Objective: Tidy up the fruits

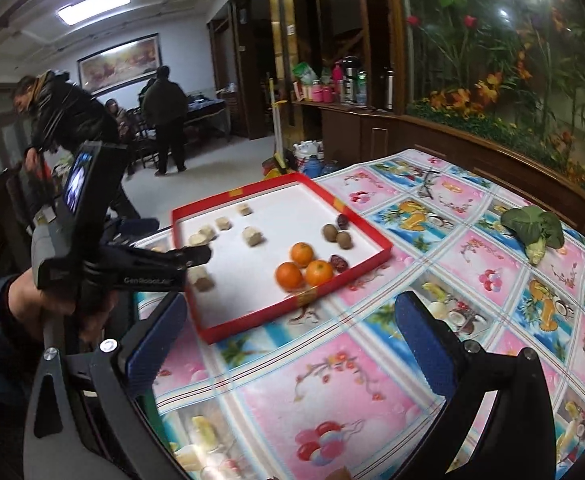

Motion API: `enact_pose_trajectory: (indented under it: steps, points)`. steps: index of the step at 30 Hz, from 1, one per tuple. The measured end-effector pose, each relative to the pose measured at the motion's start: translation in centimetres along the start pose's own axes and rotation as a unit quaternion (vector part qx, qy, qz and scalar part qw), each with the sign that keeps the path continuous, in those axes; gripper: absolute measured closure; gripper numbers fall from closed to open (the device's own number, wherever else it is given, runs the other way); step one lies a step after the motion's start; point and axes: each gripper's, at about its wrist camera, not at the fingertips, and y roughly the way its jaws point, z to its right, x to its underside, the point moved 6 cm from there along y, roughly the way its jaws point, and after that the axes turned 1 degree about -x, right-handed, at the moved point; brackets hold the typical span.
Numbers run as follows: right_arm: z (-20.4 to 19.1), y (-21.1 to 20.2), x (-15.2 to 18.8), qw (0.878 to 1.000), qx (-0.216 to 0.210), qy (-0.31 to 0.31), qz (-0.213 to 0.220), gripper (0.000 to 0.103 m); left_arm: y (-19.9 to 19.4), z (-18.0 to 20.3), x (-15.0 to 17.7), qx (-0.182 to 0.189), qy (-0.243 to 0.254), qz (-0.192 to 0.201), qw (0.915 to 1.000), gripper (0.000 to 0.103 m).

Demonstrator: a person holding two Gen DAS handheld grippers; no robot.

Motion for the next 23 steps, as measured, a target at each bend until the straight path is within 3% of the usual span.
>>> enact_pose_trajectory:
  steps: [23]
  points:
    - [-1.9,1.7,-0.3,1.000,-0.001,-0.015,-0.011,0.000,0.5,-1.2,0.0,0.004,-0.017,0.000,0.9998,0.001]
